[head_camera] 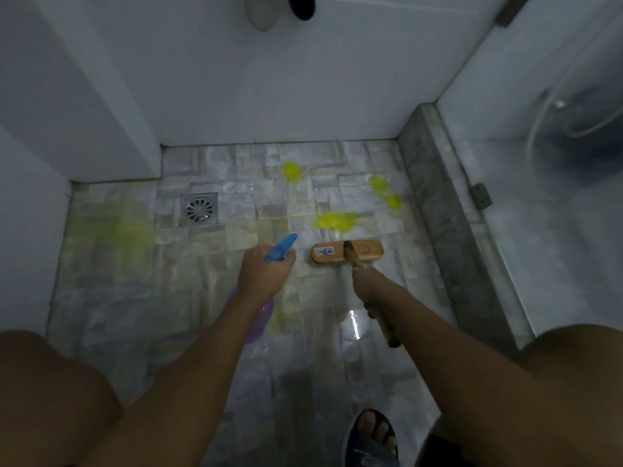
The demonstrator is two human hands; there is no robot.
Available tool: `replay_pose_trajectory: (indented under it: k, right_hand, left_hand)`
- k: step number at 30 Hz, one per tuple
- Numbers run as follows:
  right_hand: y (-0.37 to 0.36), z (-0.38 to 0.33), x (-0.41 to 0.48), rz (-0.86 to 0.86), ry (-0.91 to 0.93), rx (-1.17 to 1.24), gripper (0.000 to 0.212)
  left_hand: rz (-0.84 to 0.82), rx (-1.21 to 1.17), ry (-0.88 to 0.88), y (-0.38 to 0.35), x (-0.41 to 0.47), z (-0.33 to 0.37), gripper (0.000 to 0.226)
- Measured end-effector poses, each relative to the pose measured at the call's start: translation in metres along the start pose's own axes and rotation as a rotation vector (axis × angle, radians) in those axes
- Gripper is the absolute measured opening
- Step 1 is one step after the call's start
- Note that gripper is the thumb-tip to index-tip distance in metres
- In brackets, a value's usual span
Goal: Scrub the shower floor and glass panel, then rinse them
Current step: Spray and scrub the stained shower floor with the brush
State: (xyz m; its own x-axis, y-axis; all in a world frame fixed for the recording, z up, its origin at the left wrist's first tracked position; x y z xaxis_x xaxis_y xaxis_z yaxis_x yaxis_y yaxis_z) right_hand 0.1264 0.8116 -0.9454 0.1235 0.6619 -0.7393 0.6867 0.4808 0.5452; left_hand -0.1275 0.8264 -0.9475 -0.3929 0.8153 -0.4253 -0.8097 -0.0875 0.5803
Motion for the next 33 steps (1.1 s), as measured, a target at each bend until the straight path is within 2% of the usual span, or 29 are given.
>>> replay_pose_trajectory:
  k: [2, 4, 8, 13, 18, 22, 26, 28, 30, 33]
  right_hand:
    - [0.001, -0.001, 0.009, -0.039, 0.018, -0.003, 0.037]
    - [0.001, -0.002, 0.021, -0.085, 0.035, -0.061, 0.042]
    - [0.010, 0.000, 0.031, -0.151, 0.010, -0.130, 0.038]
    - [0.026, -0.008, 0.031, -0.212, 0.034, -0.192, 0.025]
    - [0.025, -0.008, 0.040, -0.281, 0.086, -0.302, 0.029]
    - [0.028, -0.026, 0.060, -0.246, 0.209, -0.341, 0.036]
    - [0.039, -0.087, 0.112, -0.108, 0.299, -0.229, 0.037]
    - [0.042, -0.115, 0.127, -0.070, 0.316, -0.259, 0.036]
    - [0.033, -0.116, 0.129, -0.082, 0.342, -0.307, 0.037]
    - [0.017, -0.075, 0.096, -0.154, 0.387, -0.483, 0.038]
  left_hand:
    - [0.008, 0.028, 0.030, -0.015, 0.002, 0.009, 0.051]
    - [0.011, 0.040, 0.012, -0.028, 0.004, 0.020, 0.052]
    - [0.034, 0.060, -0.024, -0.045, 0.008, 0.037, 0.051]
    - [0.073, 0.015, 0.096, -0.063, 0.009, 0.050, 0.044]
    - [0.124, 0.039, 0.102, -0.062, 0.017, 0.061, 0.044]
    - [0.183, -0.010, 0.119, -0.052, 0.034, 0.049, 0.044]
    - [0.268, -0.086, 0.044, -0.037, 0.049, 0.035, 0.041]
    - [0.320, -0.090, 0.015, -0.027, 0.055, 0.037, 0.039]
    - [0.334, -0.070, -0.024, -0.025, 0.057, 0.033, 0.038]
    - [0.327, -0.086, -0.083, -0.023, 0.054, 0.030, 0.040]
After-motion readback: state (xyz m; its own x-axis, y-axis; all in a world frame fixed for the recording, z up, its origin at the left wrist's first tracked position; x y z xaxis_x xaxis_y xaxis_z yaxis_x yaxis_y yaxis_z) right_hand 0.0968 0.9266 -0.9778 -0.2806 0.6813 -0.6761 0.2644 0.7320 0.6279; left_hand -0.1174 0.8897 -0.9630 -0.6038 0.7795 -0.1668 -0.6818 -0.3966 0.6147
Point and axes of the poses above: each hand's wrist, its own x-axis towards the middle knuckle, its own y-axis out of the back of the hand, z = x × y, the point moved 10 cm from there along x, towards the middle knuckle, and after that the axes turned 9 degrees about y, right-handed, at the moved point
